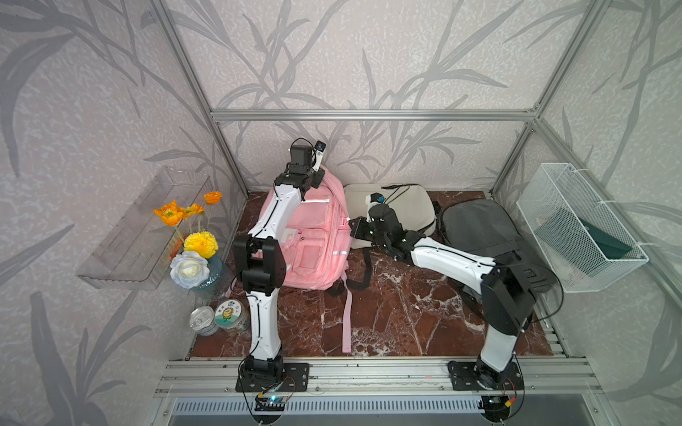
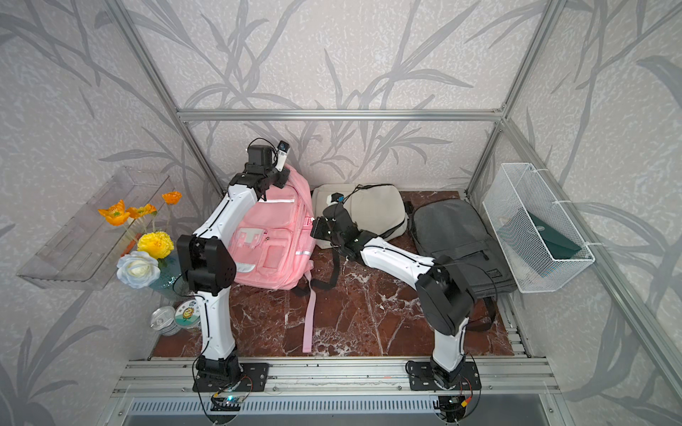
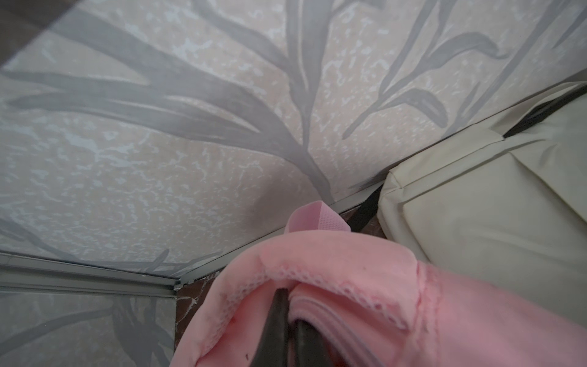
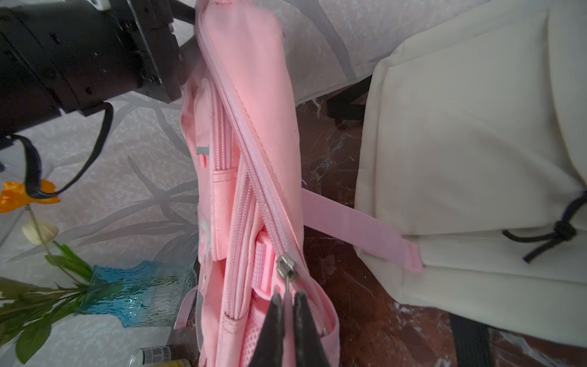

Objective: Zip up the backpack
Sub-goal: Place the backpack at the corner of the board.

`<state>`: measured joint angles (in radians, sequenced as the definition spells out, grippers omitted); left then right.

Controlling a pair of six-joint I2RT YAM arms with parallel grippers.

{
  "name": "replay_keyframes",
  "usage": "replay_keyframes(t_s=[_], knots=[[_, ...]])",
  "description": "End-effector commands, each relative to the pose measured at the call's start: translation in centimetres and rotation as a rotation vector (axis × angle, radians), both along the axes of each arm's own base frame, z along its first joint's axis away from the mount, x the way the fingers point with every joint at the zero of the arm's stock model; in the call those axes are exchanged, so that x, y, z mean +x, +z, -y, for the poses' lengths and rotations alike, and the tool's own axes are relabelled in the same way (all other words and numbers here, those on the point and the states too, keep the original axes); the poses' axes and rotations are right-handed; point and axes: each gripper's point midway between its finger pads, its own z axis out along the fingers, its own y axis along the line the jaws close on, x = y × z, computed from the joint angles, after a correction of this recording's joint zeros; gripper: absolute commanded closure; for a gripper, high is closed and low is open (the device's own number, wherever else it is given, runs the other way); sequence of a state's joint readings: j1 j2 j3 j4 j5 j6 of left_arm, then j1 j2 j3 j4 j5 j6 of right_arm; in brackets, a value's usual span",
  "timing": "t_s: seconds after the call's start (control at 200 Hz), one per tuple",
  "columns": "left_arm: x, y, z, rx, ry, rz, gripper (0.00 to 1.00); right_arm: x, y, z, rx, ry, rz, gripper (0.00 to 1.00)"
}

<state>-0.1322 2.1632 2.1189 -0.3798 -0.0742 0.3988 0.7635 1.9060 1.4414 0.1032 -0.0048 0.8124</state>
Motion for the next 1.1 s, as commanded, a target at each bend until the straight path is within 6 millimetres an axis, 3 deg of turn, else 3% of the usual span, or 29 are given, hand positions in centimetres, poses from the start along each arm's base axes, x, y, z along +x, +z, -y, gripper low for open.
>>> replay_keyframes(t_s=[0.0,0.185,0.26,0.365,0.43,0.585,0.695,0.8,0.875,0.96,1.095], knots=[[2.1,6.7,-3.6,0.041,0.141,0.222,1.0,-1.0,-4.8,-2.4,-0.023,0.108,-0.145,1.0],[3.3,3.3,-4.3,0.07,0.181,0.174,1.0,1.4,-8.5,-5.8,-0.024,0.146,-0.196,1.0],[3.8,2.2,-4.4,0.082,0.194,0.156,0.81,2.0,-9.5,-6.7,-0.027,0.156,-0.214,0.97],[3.9,1.3,-5.1,0.1,0.229,0.13,0.75,2.5,-10.0,-7.0,-0.062,0.162,-0.231,0.77],[3.8,1.1,-5.2,0.101,0.24,0.119,0.58,2.6,-9.3,-6.2,-0.089,0.148,-0.22,0.62],[2.2,2.2,-4.5,0.052,0.278,0.105,0.34,2.4,-5.3,-2.3,-0.178,0.076,-0.137,0.37],[0.3,3.4,-2.6,-0.043,0.287,0.083,0.27,1.9,-3.6,2.1,-0.267,-0.004,-0.125,0.3],[-2.1,3.5,0.1,-0.166,0.276,0.033,0.2,1.2,-3.3,7.1,-0.276,-0.104,-0.144,0.27],[-4.0,2.4,1.7,-0.261,0.278,-0.007,0.15,0.4,-4.0,10.8,-0.275,-0.191,-0.173,0.24],[-6.3,-0.2,2.2,-0.383,0.341,-0.086,0.13,-0.2,-5.3,14.1,-0.26,-0.26,-0.206,0.2],[-8.9,-5.0,4.8,-0.544,0.293,-0.217,0.11,-0.3,-8.3,18.6,-0.259,-0.373,-0.292,0.15]])
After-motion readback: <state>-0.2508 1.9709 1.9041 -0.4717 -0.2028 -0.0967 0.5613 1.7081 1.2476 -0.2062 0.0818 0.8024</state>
